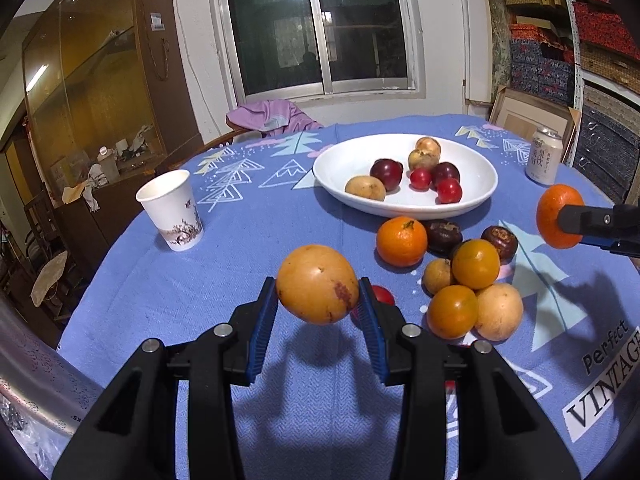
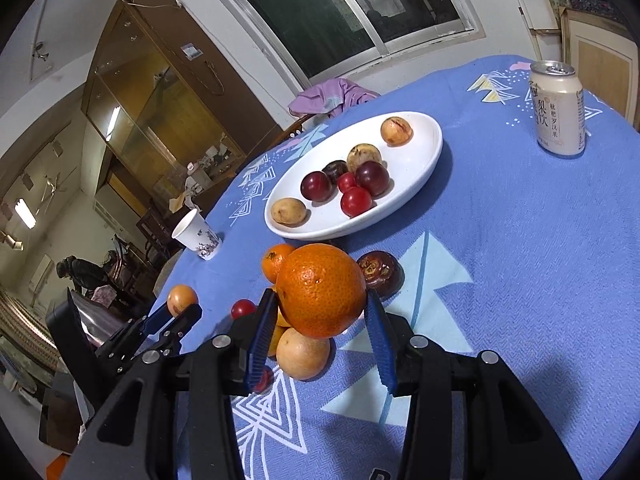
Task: Organize fruits
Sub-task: 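Carry both fruits over the white plate and open both tools to release them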
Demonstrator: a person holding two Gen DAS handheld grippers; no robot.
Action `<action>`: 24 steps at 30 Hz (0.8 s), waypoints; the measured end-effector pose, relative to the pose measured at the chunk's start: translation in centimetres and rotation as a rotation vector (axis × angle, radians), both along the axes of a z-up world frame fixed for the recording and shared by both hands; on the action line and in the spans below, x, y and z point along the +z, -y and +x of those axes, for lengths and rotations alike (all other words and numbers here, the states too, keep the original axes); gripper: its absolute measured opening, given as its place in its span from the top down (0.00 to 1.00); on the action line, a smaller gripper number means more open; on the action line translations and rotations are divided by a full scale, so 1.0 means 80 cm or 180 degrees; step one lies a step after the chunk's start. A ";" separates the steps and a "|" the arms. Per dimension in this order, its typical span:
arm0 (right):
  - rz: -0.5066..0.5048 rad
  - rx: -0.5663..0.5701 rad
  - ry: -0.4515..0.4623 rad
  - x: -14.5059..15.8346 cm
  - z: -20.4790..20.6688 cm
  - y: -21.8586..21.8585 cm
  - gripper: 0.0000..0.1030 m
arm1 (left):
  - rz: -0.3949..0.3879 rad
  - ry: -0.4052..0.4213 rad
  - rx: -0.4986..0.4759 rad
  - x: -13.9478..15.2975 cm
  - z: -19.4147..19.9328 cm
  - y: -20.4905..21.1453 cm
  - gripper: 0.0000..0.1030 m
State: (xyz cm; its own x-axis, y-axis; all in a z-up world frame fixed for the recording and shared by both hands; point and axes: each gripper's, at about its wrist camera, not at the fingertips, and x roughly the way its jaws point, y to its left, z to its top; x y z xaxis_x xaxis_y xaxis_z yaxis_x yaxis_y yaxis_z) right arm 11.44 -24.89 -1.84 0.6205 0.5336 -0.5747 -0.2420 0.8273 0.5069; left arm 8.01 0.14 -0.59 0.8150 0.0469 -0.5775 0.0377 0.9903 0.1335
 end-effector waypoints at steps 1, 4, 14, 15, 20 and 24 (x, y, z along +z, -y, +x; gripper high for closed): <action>0.0010 0.0004 0.0007 0.002 0.000 0.000 0.56 | -0.0002 0.0025 0.0012 0.004 0.001 0.000 0.61; -0.0056 0.0027 0.0079 0.011 0.000 -0.004 0.56 | -0.0019 0.0052 0.0008 0.015 0.010 0.002 0.61; -0.0337 0.0008 0.0168 0.052 0.065 -0.019 0.56 | 0.0041 0.0087 -0.0074 0.048 0.087 0.034 0.61; -0.0315 -0.0017 0.0172 0.055 0.075 -0.018 0.56 | 0.0044 0.0092 -0.0075 0.051 0.096 0.038 0.61; -0.0251 -0.0097 0.0135 0.055 0.117 -0.020 0.56 | -0.0042 0.0042 -0.0114 0.058 0.145 0.057 0.61; -0.0365 -0.0186 0.0073 0.040 0.147 -0.023 0.56 | -0.0209 -0.0037 -0.0096 0.049 0.181 0.059 0.61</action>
